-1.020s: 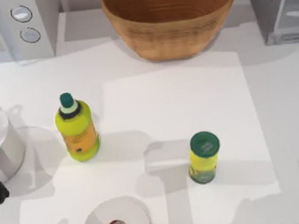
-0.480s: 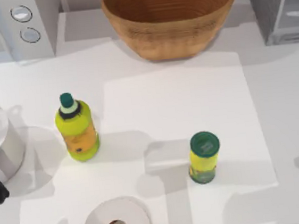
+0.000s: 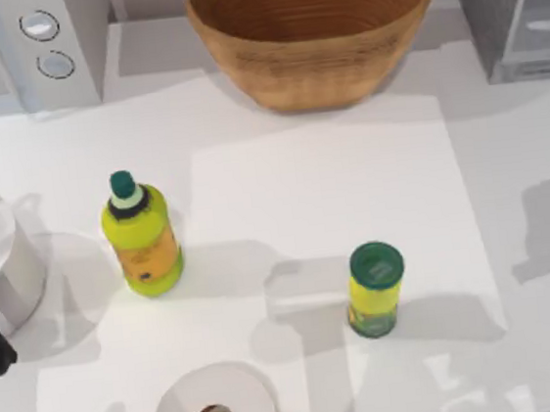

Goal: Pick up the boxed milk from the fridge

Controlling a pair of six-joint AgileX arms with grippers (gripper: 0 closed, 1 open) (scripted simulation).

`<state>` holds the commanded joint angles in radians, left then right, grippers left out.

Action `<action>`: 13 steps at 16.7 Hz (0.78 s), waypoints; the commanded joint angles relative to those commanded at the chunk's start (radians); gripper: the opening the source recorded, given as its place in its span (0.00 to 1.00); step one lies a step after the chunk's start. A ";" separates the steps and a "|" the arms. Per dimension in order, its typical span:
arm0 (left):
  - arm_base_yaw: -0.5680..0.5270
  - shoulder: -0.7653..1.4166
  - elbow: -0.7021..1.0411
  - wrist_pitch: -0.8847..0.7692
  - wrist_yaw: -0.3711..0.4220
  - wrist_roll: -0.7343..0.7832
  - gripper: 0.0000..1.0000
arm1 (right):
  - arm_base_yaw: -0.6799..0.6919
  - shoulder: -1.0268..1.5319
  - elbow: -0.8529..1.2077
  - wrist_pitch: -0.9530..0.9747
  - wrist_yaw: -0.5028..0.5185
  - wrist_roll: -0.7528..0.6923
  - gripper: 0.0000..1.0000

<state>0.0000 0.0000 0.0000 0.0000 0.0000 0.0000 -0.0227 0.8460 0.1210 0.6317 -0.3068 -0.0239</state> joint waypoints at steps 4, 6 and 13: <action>0.000 0.000 0.000 0.000 0.000 0.000 1.00 | -0.012 0.384 0.061 0.297 -0.139 0.005 0.00; 0.000 0.000 0.000 0.000 0.000 0.000 1.00 | -0.018 0.571 0.095 0.448 -0.208 0.012 0.00; 0.000 0.000 0.000 0.000 0.000 0.000 1.00 | -0.036 1.112 0.219 0.925 -0.417 0.037 0.00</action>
<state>0.0000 0.0000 0.0000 0.0000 0.0000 0.0000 -0.0588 1.9578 0.3400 1.5565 -0.7238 0.0129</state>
